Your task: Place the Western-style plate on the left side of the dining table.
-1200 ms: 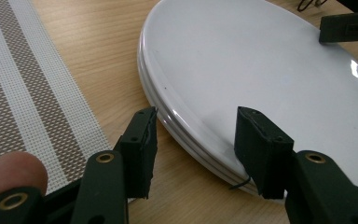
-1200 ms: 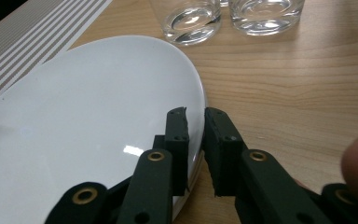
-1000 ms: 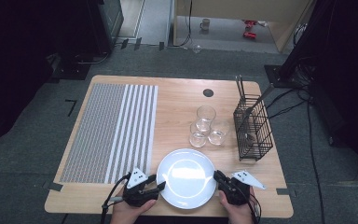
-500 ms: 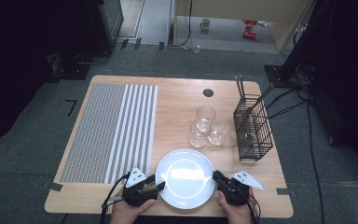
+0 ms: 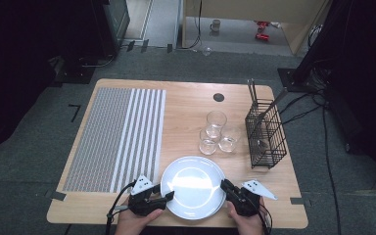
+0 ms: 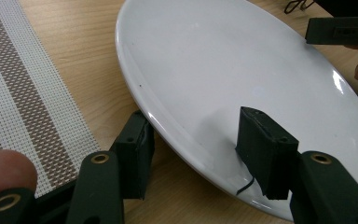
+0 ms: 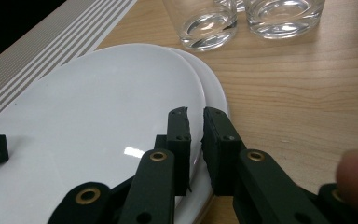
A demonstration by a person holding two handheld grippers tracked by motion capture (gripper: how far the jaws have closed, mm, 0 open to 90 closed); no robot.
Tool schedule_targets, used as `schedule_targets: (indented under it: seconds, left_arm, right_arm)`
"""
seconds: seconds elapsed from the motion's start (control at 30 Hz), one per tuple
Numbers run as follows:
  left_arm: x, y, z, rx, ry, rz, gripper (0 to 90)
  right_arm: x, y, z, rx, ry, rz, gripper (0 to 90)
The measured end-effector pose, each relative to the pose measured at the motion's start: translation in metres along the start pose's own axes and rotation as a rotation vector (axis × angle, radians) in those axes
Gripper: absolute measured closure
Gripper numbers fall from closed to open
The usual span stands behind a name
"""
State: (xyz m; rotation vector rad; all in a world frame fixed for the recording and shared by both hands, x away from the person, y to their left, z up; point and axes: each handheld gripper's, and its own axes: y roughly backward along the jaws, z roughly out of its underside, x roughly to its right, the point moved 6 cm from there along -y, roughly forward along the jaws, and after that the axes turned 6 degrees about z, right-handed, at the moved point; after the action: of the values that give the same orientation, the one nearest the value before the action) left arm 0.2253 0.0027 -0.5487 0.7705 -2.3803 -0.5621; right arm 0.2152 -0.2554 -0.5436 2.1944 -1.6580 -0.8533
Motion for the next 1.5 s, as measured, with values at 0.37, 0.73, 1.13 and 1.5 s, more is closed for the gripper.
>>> schedule_targets:
  seconds: [0.37,0.73,1.13,1.5]
  left_arm:
    - [-0.001,0.002,-0.001,0.004,0.001,-0.01,46.8]
    - [-0.004,0.005,-0.003,0.012,0.006,-0.016,46.8]
    - [-0.007,0.009,-0.005,0.02,0.009,-0.022,46.8]
    - [-0.011,0.014,-0.008,0.035,0.013,-0.03,47.9]
  right_arm:
    - [-0.002,0.0,0.001,0.003,0.003,-0.002,80.3]
    - [-0.007,-0.001,0.003,-0.001,0.008,-0.011,80.2]
    - [-0.01,-0.003,0.004,-0.002,0.019,-0.02,79.9]
    - [-0.015,-0.004,0.006,-0.008,0.028,-0.033,79.6]
